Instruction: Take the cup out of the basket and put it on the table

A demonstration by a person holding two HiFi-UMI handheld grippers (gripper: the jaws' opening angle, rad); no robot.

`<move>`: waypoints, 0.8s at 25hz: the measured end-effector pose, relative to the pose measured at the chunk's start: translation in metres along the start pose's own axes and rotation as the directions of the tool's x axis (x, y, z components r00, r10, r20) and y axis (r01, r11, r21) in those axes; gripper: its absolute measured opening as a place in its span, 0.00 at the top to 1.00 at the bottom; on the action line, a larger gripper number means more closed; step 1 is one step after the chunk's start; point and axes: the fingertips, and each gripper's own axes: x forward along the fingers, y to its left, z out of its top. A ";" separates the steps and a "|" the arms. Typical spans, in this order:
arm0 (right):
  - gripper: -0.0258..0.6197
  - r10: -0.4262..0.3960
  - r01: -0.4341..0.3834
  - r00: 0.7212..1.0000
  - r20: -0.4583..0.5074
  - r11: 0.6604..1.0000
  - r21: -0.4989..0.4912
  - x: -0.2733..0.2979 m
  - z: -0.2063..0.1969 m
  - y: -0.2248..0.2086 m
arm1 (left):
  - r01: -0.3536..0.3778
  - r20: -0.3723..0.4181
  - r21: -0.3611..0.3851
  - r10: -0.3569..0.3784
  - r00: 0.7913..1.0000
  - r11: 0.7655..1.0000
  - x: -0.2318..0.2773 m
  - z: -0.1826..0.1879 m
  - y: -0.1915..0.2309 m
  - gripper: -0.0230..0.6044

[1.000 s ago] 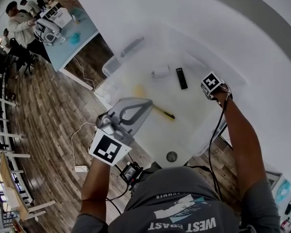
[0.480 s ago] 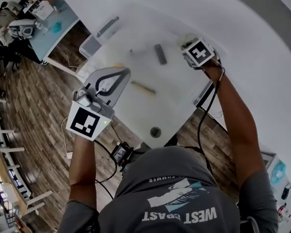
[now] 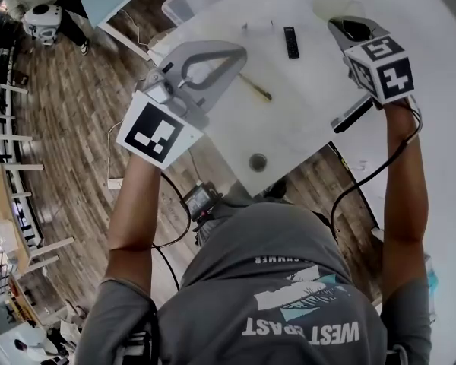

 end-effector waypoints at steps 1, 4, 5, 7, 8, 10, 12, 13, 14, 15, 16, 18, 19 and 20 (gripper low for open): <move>0.92 0.004 -0.004 1.000 0.018 1.000 -0.008 -0.007 0.006 0.005 | -0.002 -0.006 0.001 0.002 1.000 1.000 -0.003 0.001 -0.002 0.95; 0.92 0.011 -0.009 0.998 0.062 1.000 -0.026 -0.026 0.021 0.022 | -0.008 -0.017 0.005 0.008 1.000 1.000 -0.014 0.005 -0.008 0.95; 0.92 0.012 -0.010 0.997 0.074 1.000 -0.030 -0.032 0.025 0.027 | -0.011 -0.020 0.006 0.011 1.000 1.000 -0.017 0.006 -0.010 0.95; 0.92 0.014 -0.010 0.995 0.097 0.999 -0.036 -0.040 0.032 0.033 | -0.014 -0.023 0.008 0.014 1.000 1.000 -0.022 0.006 -0.011 0.95; 0.92 0.013 -0.009 0.994 0.107 0.999 -0.040 -0.043 0.036 0.036 | -0.014 -0.024 0.010 0.014 1.000 1.000 -0.024 0.006 -0.011 0.95; 0.92 0.012 -0.006 0.992 0.127 0.999 -0.050 -0.050 0.046 0.045 | -0.013 -0.025 0.015 0.013 1.000 1.000 -0.030 0.005 -0.010 0.95; 0.92 0.009 0.000 0.990 0.142 0.998 -0.063 -0.058 0.054 0.057 | -0.013 -0.020 0.018 0.014 1.000 1.000 -0.038 0.004 -0.011 0.95; 0.92 0.006 0.004 0.989 0.148 0.998 -0.068 -0.062 0.058 0.063 | -0.014 -0.015 0.019 0.014 1.000 1.000 -0.043 0.004 -0.012 0.95; 0.92 0.004 0.007 0.988 0.154 0.997 -0.071 -0.065 0.061 0.070 | -0.013 -0.010 0.021 0.013 1.000 1.000 -0.047 0.002 -0.012 0.95; 0.92 0.000 0.012 0.987 0.159 0.997 -0.073 -0.068 0.064 0.078 | -0.010 -0.007 0.023 0.010 1.000 1.000 -0.053 0.000 -0.013 0.95; 0.92 -0.004 0.016 0.987 0.163 0.997 -0.075 -0.070 0.068 0.085 | -0.006 -0.005 0.025 0.006 1.000 1.000 -0.058 -0.003 -0.014 0.95; 0.92 -0.012 0.025 0.986 0.168 0.997 -0.076 -0.072 0.076 0.101 | 0.002 -0.002 0.028 -0.002 1.000 1.000 -0.073 -0.008 -0.014 0.95; 0.92 -0.016 0.029 0.986 0.168 0.997 -0.076 -0.073 0.080 0.110 | 0.005 0.001 0.029 -0.005 1.000 1.000 -0.081 -0.011 -0.014 0.95; 0.92 -0.019 0.032 0.986 0.168 0.997 -0.075 -0.073 0.084 0.119 | 0.007 0.003 0.029 -0.007 1.000 1.000 -0.089 -0.014 -0.014 0.95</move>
